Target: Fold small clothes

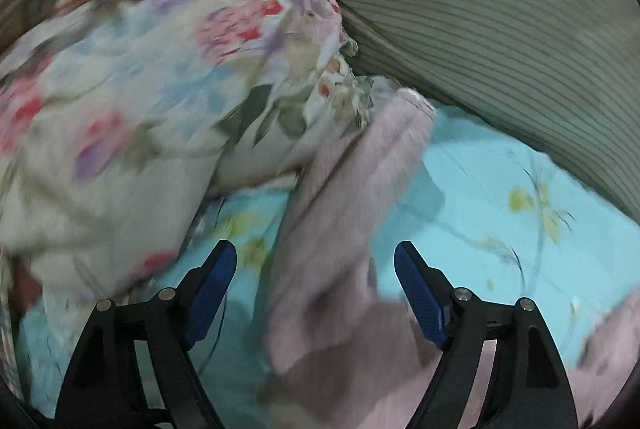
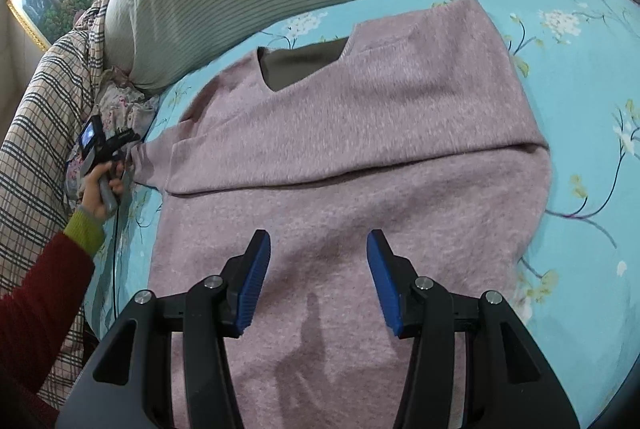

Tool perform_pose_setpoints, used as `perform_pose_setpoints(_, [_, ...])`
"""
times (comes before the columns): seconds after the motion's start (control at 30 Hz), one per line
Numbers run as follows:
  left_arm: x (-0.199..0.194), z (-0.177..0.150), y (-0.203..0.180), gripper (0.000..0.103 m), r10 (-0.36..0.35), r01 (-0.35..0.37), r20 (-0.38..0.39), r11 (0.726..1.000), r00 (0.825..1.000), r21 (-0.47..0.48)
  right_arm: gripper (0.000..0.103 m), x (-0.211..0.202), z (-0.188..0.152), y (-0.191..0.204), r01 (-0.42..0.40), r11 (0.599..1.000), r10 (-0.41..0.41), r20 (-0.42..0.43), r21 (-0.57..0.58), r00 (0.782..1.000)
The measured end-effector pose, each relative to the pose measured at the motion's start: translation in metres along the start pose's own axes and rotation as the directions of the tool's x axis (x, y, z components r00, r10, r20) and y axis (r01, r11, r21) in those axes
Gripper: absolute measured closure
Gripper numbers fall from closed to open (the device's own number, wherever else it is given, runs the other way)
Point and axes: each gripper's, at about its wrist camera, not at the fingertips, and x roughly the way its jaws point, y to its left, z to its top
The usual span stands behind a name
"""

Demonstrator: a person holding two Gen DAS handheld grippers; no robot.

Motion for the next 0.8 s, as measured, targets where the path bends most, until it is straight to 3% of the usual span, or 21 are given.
perform_pose_setpoints(0.1, [0.024,0.015,-0.002,0.026,0.061,-0.062,-0.038,0.998,0.997,-0.014,0.051,0.005,-0.004,0.003,-0.006,1.000,0.006,-0.018,-0.004,1.000])
perform_pose_setpoints(0.17, [0.031,0.019,-0.003,0.063,0.028,-0.029,-0.044,0.999,0.999,-0.026,0.051,0.007,-0.006,0.006,-0.011,1.000,0.010,-0.022,-0.012,1.000])
perform_pose_setpoints(0.2, [0.035,0.020,-0.003,0.093,-0.005,0.003,-0.060,1.000,0.998,-0.028,0.051,0.008,-0.007,0.007,-0.018,1.000,0.017,-0.021,-0.015,1.000])
perform_pose_setpoints(0.4, [-0.006,0.003,-0.003,0.098,-0.130,0.130,0.017,0.991,0.991,-0.042,0.051,0.006,-0.010,0.017,-0.056,0.998,0.056,-0.007,-0.028,0.998])
perform_pose_setpoints(0.6, [-0.083,-0.039,-0.015,0.098,-0.292,0.301,0.102,0.949,0.951,-0.089,0.051,-0.003,-0.016,0.022,-0.090,0.995,0.090,0.019,-0.033,0.996])
perform_pose_setpoints(0.8, [-0.168,-0.091,-0.070,0.098,-0.513,0.523,0.125,0.849,0.849,-0.069,0.051,-0.012,-0.020,0.007,-0.100,0.995,0.100,0.038,0.010,0.994])
